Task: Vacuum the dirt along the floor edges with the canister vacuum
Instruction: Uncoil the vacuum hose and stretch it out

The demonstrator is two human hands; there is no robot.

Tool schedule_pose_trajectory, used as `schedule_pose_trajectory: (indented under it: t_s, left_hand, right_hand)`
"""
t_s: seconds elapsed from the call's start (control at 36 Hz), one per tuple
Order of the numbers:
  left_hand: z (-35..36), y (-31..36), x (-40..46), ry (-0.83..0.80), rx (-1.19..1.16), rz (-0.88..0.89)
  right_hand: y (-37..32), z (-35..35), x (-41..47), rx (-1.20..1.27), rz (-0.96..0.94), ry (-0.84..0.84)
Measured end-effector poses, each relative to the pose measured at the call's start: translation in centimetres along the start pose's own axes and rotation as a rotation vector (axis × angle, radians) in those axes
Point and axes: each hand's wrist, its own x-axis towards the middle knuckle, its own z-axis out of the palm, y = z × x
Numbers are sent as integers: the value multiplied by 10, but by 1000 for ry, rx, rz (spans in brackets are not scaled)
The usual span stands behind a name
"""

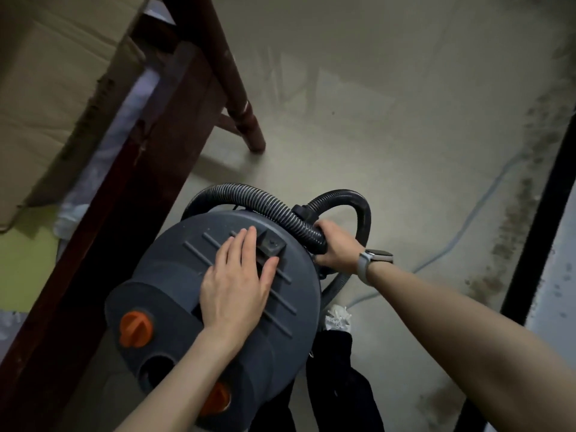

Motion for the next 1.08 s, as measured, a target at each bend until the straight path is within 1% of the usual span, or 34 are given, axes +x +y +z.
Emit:
schedule_pose_trajectory:
  t_s: [0.14,0.25,0.31,0.39,0.44,0.53,0.64,0.72,0.78,0.81,0.86,0.97,1.03,1.08]
  left_hand:
    - [0,1,0,-8,3,-27]
    - [-2,2,-2,-3,-79,-85]
    - [-7,3,-3,23,-146,-87]
    - [-16,0,-2,41,-339,-100]
    - [-24,-7,1,91,-404,-57]
    - [-37,-23,8,166,-341,56]
    - [-67,-53,13,173,-267,161]
    - [-92,-76,9,252,-181,245]
    - [-106,-91,-5,310,-105,304]
    - [-111,-98,-17,313,-91,333]
    - [-118,-108,-47,239,-121,340]
    - [-118,-119,-111,135,-185,239]
    - [-116,-123,-137,66,-278,135]
    - [-109,-124,-163,-61,-463,28]
  right_hand:
    - [-8,-12,-20,68,-95,44]
    - [-29,-39,-40,0,-179,81]
    - [-44,-53,-50,-41,-217,81]
    - [-65,-69,-60,-92,-260,76]
    - [-82,-74,-66,-127,-290,93]
    - [-110,-73,-74,-161,-344,113]
    - [-148,-60,-89,-174,-435,135]
    - [-168,-54,-102,-172,-481,150]
    - [-177,-48,-115,-236,-520,158]
    - [-181,-45,-123,-280,-539,162]
    - [-187,-36,-140,-364,-582,152]
    - [-199,-8,-169,-430,-628,88]
    - [-203,8,-183,-428,-631,89]
    - [-202,24,-195,-418,-634,109]
